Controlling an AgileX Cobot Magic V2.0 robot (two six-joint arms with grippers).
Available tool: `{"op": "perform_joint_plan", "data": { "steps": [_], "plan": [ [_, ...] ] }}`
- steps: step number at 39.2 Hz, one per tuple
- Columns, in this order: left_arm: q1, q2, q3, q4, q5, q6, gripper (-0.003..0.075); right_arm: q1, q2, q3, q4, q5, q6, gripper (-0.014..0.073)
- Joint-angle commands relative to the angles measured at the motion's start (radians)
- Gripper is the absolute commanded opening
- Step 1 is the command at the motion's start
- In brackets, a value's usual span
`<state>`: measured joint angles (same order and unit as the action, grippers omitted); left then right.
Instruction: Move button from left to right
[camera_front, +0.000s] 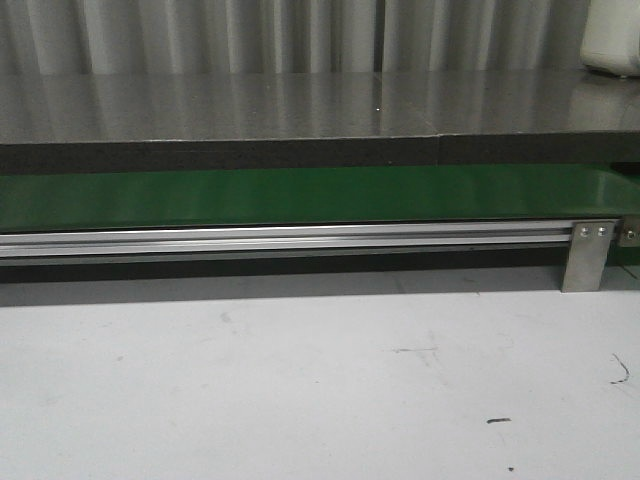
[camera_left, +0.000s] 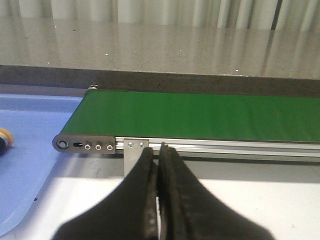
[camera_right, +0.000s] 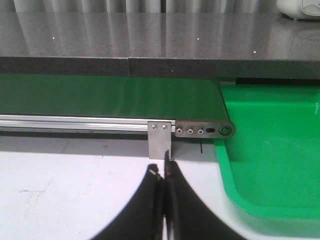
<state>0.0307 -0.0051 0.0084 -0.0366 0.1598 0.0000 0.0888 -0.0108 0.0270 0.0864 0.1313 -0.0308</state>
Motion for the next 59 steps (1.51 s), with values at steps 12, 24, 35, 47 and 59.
{"op": "perform_joint_plan", "data": {
  "steps": [12, 24, 35, 47, 59],
  "plan": [
    [-0.002, -0.016, 0.028, -0.002, -0.087, -0.012, -0.0021, -0.001, -0.008, -0.008, -0.012, -0.074, -0.005, -0.0067],
    [-0.002, -0.016, 0.028, -0.002, -0.087, -0.012, -0.0021, -0.001, -0.008, -0.008, -0.012, -0.074, -0.005, -0.0067],
    [-0.002, -0.016, 0.028, -0.002, -0.087, -0.012, -0.0021, -0.001, -0.008, -0.008, -0.012, -0.074, -0.005, -0.0067],
    [-0.002, -0.016, 0.028, 0.003, -0.140, -0.010, -0.0021, -0.001, -0.008, -0.008, -0.012, -0.092, -0.005, -0.0067],
    [-0.002, -0.016, -0.020, 0.003, -0.383, -0.010, -0.0021, -0.001, -0.008, -0.058, -0.012, -0.198, 0.006, -0.0067]
  ]
}}
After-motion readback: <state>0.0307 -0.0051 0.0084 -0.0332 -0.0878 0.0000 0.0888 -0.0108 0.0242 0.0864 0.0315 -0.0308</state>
